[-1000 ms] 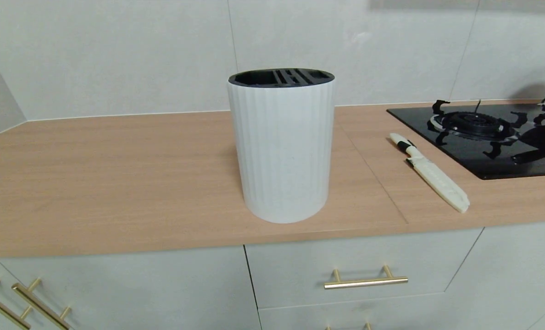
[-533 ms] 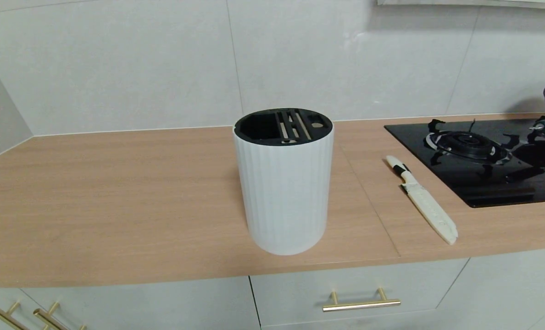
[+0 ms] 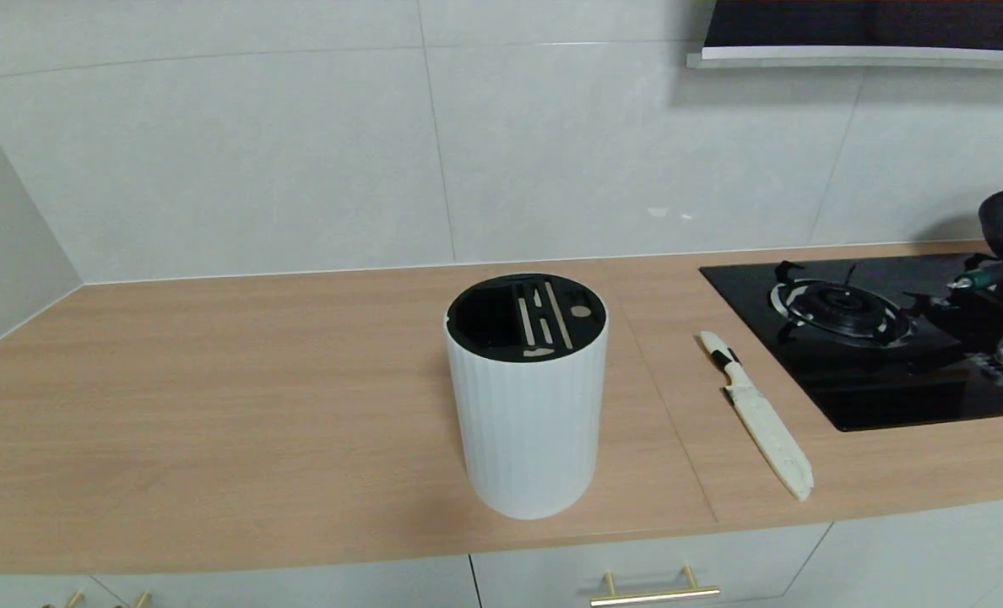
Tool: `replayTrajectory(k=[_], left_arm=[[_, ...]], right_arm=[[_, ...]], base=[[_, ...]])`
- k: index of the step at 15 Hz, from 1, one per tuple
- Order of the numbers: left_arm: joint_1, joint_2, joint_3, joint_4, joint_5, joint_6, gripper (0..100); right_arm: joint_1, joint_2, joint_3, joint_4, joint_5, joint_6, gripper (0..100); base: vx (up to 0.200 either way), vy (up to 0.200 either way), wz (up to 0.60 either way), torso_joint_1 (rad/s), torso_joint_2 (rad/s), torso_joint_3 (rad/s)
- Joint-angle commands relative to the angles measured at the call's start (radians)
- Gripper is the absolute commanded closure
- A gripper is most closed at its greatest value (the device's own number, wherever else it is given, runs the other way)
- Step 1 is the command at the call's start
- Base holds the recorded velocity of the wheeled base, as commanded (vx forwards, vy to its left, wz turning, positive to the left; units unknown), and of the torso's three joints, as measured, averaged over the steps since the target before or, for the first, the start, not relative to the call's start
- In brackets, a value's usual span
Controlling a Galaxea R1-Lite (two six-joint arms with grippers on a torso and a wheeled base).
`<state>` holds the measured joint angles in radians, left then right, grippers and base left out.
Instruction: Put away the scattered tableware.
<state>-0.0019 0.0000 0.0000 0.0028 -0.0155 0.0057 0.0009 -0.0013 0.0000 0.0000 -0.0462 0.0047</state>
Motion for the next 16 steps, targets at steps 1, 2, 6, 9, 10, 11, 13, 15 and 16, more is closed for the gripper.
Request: replayTrajectory(k=[1, 2, 6, 9, 10, 11, 13, 15, 16], left_arm=[[-0.001, 0.000, 0.000, 0.000, 0.000, 0.000, 0], [-0.001, 0.000, 0.000, 0.000, 0.000, 0.000, 0], [-0.001, 0.000, 0.000, 0.000, 0.000, 0.000, 0], [-0.001, 0.000, 0.000, 0.000, 0.000, 0.000, 0], [-0.001, 0.000, 0.000, 0.000, 0.000, 0.000, 0], [-0.001, 0.000, 0.000, 0.000, 0.000, 0.000, 0], [-0.001, 0.000, 0.000, 0.000, 0.000, 0.000, 0], [-0.001, 0.000, 0.000, 0.000, 0.000, 0.000, 0], [-0.001, 0.000, 0.000, 0.000, 0.000, -0.001, 0]], right_arm=[[0.001, 0.001, 0.000, 0.000, 0.000, 0.000, 0], [0.001, 0.001, 0.000, 0.000, 0.000, 0.000, 0], [0.001, 0.001, 0.000, 0.000, 0.000, 0.000, 0], [0.001, 0.001, 0.000, 0.000, 0.000, -0.002, 0], [0.001, 0.001, 0.000, 0.000, 0.000, -0.002, 0], [0.001, 0.001, 0.000, 0.000, 0.000, 0.000, 0], [0.001, 0.001, 0.000, 0.000, 0.000, 0.000, 0], [0.001, 0.001, 0.000, 0.000, 0.000, 0.001, 0], [0.001, 0.001, 0.000, 0.000, -0.001, 0.001, 0]], base=[[0.000, 0.000, 0.00, 0.256, -0.54, -0.290], [0.000, 0.000, 0.00, 0.256, -0.54, -0.286], [0.000, 0.000, 0.00, 0.274, -0.56, -0.296], [0.000, 0.000, 0.00, 0.287, -0.60, -0.317], [0.000, 0.000, 0.00, 0.251, -0.52, -0.266], [0.000, 0.000, 0.00, 0.227, -0.45, -0.232], [0.000, 0.000, 0.00, 0.202, -0.41, -0.210], [0.000, 0.000, 0.00, 0.137, -0.29, -0.144], [0.000, 0.000, 0.00, 0.000, 0.00, 0.000]])
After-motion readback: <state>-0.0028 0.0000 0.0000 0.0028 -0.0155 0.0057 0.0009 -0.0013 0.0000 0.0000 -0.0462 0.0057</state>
